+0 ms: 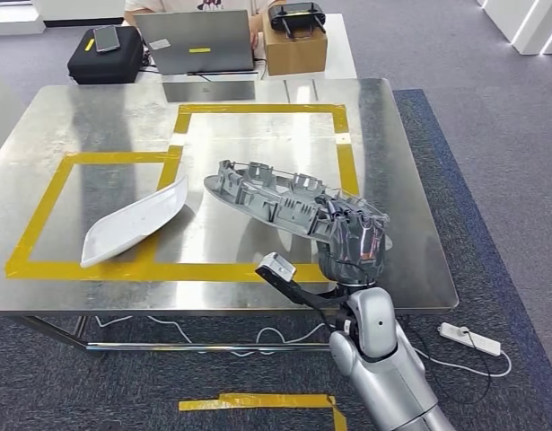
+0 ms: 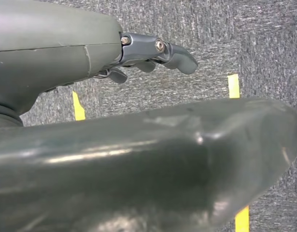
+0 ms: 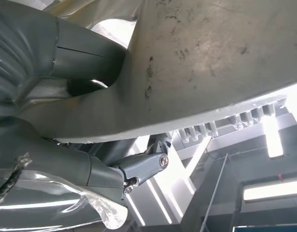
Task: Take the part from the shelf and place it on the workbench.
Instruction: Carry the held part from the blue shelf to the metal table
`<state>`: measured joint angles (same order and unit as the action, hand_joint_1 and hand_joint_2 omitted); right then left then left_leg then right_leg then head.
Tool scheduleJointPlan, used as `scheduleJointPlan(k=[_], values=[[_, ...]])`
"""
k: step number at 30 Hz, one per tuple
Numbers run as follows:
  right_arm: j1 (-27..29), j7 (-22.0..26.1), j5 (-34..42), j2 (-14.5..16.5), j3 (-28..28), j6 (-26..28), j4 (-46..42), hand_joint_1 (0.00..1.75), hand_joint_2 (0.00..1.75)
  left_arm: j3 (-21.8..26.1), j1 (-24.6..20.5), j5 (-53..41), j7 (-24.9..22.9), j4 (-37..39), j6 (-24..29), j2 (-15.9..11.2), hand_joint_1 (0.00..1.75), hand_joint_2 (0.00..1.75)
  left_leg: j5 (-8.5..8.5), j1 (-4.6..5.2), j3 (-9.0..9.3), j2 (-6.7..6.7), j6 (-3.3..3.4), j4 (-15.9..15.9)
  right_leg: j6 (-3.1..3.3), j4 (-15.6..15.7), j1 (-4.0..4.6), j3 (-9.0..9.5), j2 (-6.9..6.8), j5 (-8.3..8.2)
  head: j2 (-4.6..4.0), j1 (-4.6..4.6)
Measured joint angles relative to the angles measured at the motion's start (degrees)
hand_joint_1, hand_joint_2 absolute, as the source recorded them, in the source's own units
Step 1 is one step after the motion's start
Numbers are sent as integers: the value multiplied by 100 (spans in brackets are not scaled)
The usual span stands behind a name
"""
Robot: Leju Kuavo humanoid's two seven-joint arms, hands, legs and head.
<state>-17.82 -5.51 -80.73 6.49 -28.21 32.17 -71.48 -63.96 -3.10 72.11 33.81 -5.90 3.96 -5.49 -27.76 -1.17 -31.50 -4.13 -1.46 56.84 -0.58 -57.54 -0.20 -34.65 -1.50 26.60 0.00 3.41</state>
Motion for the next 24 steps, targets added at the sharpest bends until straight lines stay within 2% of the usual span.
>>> scheduleJointPlan(k=[24], values=[[-15,0,0,0,26,0,46,175,175,-16,0,0,0,0,0,0,0,0,0,0,0,0,0,0,0,0,0,1,0,0,0,0]])
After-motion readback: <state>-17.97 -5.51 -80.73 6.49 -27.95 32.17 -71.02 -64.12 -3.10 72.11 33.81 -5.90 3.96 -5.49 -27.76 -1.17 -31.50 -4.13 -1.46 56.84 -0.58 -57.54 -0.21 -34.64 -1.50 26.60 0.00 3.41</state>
